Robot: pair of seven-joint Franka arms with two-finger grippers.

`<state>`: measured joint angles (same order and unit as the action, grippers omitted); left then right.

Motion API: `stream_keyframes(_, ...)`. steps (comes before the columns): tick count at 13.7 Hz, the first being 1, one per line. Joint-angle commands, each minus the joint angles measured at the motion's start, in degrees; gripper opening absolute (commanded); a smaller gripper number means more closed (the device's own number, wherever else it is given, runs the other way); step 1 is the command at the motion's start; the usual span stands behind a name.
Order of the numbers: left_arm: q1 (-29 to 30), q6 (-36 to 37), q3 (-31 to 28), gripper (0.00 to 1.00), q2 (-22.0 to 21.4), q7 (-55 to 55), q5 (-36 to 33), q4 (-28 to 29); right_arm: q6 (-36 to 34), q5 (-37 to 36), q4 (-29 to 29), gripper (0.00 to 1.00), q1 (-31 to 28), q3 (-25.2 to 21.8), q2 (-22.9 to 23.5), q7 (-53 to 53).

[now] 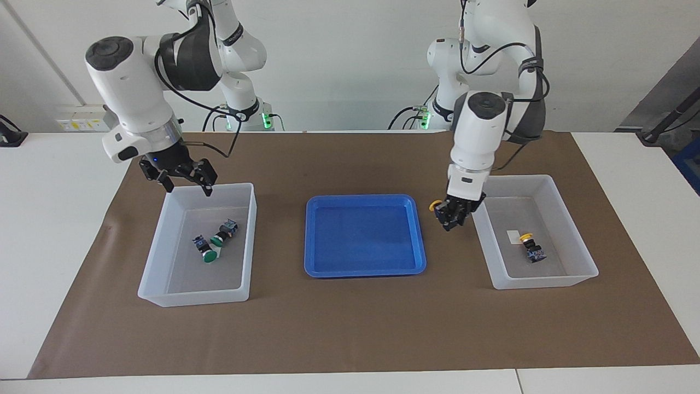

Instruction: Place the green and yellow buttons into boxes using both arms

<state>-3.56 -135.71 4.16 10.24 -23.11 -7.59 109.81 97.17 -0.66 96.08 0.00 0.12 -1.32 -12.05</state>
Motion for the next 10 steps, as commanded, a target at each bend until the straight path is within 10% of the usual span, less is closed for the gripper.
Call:
stream_keyframes(1,3.98,-2.54,0.76,0.0,0.04,6.99,-0.76,0.76,-4.69,-0.14,-1.95,1.0,-3.07,0.5,-3.59,-0.6)
stream_keyframes(9,8.39,-16.33,0.76,0.0,4.34,17.83,-0.67,6.56,-10.68,0.04,-3.62,1.0,-6.33,-0.12,-4.92,3.61)
stream_keyframes(10,8.39,-16.77,0.85,0.12,5.22,17.84,-0.67,6.65,-10.6,0.04,-3.62,1.0,-6.16,-0.12,-4.92,3.61)
